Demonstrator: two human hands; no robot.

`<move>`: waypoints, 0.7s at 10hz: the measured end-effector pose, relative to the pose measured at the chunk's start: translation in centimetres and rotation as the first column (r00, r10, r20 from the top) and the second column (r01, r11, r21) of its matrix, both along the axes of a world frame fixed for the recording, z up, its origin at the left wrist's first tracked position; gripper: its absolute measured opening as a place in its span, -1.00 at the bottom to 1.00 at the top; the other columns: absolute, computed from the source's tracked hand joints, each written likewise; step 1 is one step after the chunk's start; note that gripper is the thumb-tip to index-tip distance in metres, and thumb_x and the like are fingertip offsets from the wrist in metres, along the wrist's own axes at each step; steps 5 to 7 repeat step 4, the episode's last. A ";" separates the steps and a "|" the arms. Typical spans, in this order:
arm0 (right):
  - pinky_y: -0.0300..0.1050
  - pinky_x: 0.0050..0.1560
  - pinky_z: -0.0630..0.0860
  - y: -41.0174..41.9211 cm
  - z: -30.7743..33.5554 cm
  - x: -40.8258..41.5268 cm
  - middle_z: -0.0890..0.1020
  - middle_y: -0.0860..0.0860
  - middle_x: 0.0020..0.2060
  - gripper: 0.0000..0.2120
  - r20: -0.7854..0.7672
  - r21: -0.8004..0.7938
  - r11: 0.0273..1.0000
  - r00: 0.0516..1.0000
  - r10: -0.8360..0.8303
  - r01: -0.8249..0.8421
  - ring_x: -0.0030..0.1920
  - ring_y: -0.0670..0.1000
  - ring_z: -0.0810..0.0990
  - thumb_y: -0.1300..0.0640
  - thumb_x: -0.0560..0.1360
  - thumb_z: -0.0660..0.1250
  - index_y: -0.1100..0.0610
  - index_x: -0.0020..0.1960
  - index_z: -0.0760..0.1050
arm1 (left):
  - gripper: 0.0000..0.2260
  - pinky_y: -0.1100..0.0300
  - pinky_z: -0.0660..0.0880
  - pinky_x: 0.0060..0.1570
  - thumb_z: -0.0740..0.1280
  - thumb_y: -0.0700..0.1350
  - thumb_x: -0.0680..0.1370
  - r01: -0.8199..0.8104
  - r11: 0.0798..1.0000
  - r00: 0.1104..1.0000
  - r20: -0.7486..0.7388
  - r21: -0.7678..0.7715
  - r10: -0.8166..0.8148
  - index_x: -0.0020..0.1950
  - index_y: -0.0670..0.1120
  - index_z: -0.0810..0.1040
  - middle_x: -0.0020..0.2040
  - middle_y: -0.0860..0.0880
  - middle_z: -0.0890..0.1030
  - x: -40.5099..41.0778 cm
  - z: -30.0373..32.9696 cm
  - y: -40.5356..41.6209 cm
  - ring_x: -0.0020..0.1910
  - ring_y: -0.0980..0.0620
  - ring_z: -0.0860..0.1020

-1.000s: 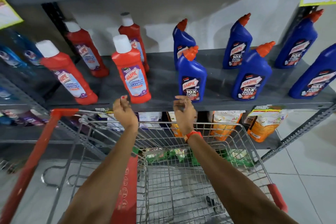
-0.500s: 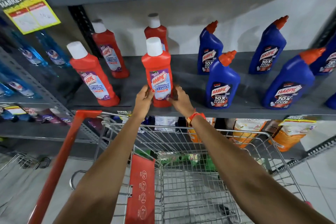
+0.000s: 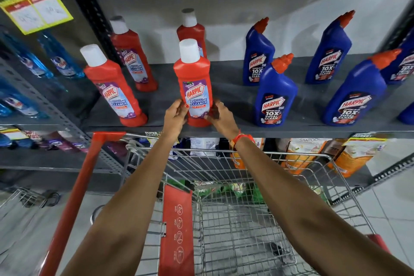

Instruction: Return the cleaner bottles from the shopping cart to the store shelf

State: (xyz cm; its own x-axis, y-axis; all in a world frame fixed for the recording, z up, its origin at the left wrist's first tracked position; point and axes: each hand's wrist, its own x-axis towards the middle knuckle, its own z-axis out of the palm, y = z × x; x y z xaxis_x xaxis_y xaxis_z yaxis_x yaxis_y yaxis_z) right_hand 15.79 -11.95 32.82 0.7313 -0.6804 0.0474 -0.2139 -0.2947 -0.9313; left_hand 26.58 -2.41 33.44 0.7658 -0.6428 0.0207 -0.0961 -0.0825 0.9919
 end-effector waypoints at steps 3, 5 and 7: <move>-0.07 0.25 0.43 0.5 0.3 -0.3 0.54 0.22 0.25 -0.54 -0.017 0.026 0.999 1.000 0.021 -0.021 0.24 0.16 0.53 0.26 0.47 0.36 0.26 0.33 0.32 | -0.75 0.31 0.60 -0.21 0.17 -0.19 0.57 -0.003 1.000 0.998 0.058 0.021 0.002 0.22 -0.23 0.40 0.06 -0.17 0.53 -0.3 -0.1 0.4 -0.09 0.16 0.53; -0.05 0.24 0.42 0.5 0.4 -0.2 0.53 0.24 0.25 -0.59 -0.030 0.044 0.999 0.999 0.012 -0.011 0.26 0.20 0.51 0.26 0.51 0.30 0.27 0.32 0.30 | -0.73 0.01 0.52 0.09 0.19 -0.18 0.56 -0.033 0.997 0.988 0.152 0.074 0.021 0.24 -0.24 0.40 0.20 -0.29 0.53 -0.5 0.3 0.6 0.04 -0.01 0.51; -0.05 0.24 0.42 0.5 0.4 -0.2 0.53 0.24 0.25 -0.59 -0.030 0.044 0.999 0.999 0.012 -0.011 0.26 0.20 0.51 0.26 0.51 0.30 0.27 0.32 0.30 | -0.73 0.01 0.52 0.09 0.19 -0.18 0.56 -0.033 0.997 0.988 0.152 0.074 0.021 0.24 -0.24 0.40 0.20 -0.29 0.53 -0.5 0.3 0.6 0.04 -0.01 0.51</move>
